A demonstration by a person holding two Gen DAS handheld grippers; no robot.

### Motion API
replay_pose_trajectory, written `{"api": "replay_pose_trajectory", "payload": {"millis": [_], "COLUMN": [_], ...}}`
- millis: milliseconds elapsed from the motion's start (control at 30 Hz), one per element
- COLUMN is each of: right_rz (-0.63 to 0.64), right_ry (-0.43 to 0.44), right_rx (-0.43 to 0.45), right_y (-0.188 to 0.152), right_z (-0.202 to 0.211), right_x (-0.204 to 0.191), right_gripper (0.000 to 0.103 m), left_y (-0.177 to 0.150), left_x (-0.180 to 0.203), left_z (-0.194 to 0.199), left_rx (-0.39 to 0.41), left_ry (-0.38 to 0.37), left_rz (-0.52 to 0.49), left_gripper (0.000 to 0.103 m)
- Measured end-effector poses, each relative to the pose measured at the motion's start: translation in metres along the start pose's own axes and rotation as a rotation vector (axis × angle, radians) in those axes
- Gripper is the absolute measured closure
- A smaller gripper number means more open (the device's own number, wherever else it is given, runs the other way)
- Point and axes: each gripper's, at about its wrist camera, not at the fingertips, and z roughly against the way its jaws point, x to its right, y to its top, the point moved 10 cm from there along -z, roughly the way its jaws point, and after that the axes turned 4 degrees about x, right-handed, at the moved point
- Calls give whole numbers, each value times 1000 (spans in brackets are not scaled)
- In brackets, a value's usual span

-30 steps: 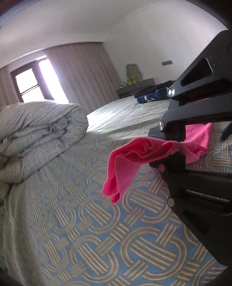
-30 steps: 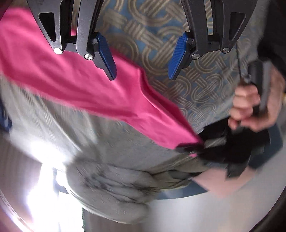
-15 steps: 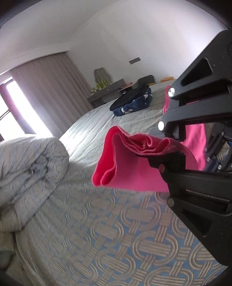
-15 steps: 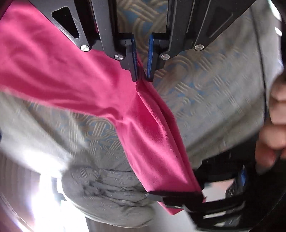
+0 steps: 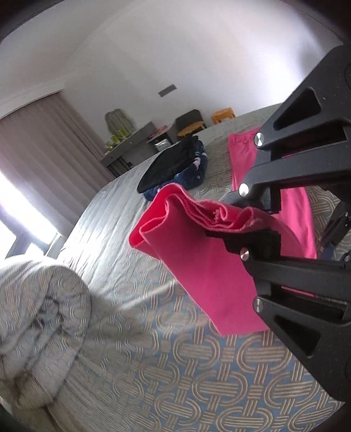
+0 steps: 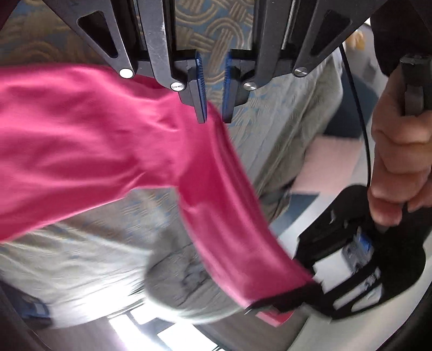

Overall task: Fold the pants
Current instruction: 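Lay the leg ends onto the pants with the left tool beside the right tool, then open both tools and lift them off the folded pink pants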

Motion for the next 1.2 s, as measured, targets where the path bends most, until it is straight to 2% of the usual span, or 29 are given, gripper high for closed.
{"api": "replay_pose_trajectory", "payload": {"millis": [67,267,367,433,500,533,567,733,900,1067,1167,1200], "right_rz": [-32,-26,-122,-212,-300,-330,-369,-452,-457,-551,-610,-618], "right_ry": [4,38,97,141,183,193,205,217,165,121,124,131], "right_rx": [32,62,62,75,77,76,79,117,179,212,212,214], "right_y": [5,8,9,14,14,13,12,8,7,-3,-10,-11], "right_z": [10,16,11,11,10,10,10,19,35,50,54,55], "right_x": [6,-3,4,13,21,25,30,46,61,87,99,100], "right_gripper": [46,44,44,49,70,85,94,94,93,91,91,91], "left_y": [-4,-19,-31,-39,-49,-56,-62,-99,-132,-157,-168,-171], "left_x": [11,32,45,53,63,68,70,82,96,105,106,107], "left_z": [-7,-30,-47,-58,-71,-81,-88,-124,-152,-173,-185,-190], "left_rx": [-16,-81,-138,-168,-206,-228,-244,-345,-457,-538,-566,-576], "left_ry": [-7,-13,-4,0,-3,8,21,87,118,159,172,171], "left_rz": [-9,5,6,2,-1,-12,-22,-60,-111,-153,-138,-130], "left_gripper": [95,95,95,95,95,95,95,95,95,94,84,77]}}
